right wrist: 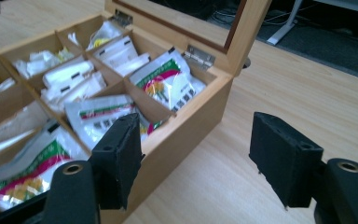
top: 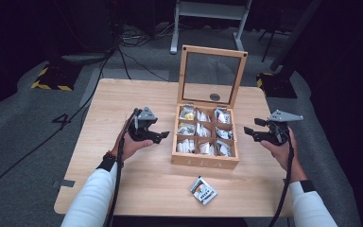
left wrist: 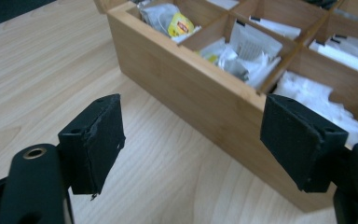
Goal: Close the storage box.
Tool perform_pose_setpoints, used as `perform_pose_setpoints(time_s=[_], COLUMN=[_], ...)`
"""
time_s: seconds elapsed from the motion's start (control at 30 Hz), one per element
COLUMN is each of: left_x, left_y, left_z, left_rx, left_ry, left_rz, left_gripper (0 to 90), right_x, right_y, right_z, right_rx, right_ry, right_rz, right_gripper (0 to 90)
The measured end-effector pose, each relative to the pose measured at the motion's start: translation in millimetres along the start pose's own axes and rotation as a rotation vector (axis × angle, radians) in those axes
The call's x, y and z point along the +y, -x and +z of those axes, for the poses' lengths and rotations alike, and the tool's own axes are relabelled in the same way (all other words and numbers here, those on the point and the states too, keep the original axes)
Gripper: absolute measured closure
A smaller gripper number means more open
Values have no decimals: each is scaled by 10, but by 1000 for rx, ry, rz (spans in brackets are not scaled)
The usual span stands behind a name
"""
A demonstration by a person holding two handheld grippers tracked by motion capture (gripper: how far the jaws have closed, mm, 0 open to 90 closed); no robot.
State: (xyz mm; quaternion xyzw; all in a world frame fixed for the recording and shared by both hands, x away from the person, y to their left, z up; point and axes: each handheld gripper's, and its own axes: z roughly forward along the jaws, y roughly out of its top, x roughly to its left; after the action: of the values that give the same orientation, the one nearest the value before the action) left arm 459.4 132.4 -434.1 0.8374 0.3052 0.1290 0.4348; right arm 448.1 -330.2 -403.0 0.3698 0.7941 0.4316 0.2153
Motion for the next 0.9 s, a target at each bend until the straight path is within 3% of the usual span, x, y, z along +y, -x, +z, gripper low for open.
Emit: perform_pose_setpoints(time_s=[0.23,0.33,0.63,0.7,0.73,0.77,0.9], left_x=[222,379,637,684,684,705,721], left_y=[-134,-208,-299,-345,-345,-396,-456], left_z=[186,280,443,531,531,596,676], left_rx=[-4,-5,16,36,36,47,53], left_ry=[22,42,39,20,20,9,10], left_rz=[-20,-21,-36,-49,-49,-84,-110], left_gripper=[222,222,231,231,229,229,236], right_x=[177,262,390,448,468,490,535], right_y=[103,146,180,201,215,242,263], right_z=[171,320,577,649,677,707,763], right_rx=[-2,-9,-16,-36,-33,-35,-25], right_ry=[-1,-10,-43,-46,-60,-63,-36], right_rz=[20,29,31,11,23,32,35], right_gripper=[346,350,351,352,337,336,338])
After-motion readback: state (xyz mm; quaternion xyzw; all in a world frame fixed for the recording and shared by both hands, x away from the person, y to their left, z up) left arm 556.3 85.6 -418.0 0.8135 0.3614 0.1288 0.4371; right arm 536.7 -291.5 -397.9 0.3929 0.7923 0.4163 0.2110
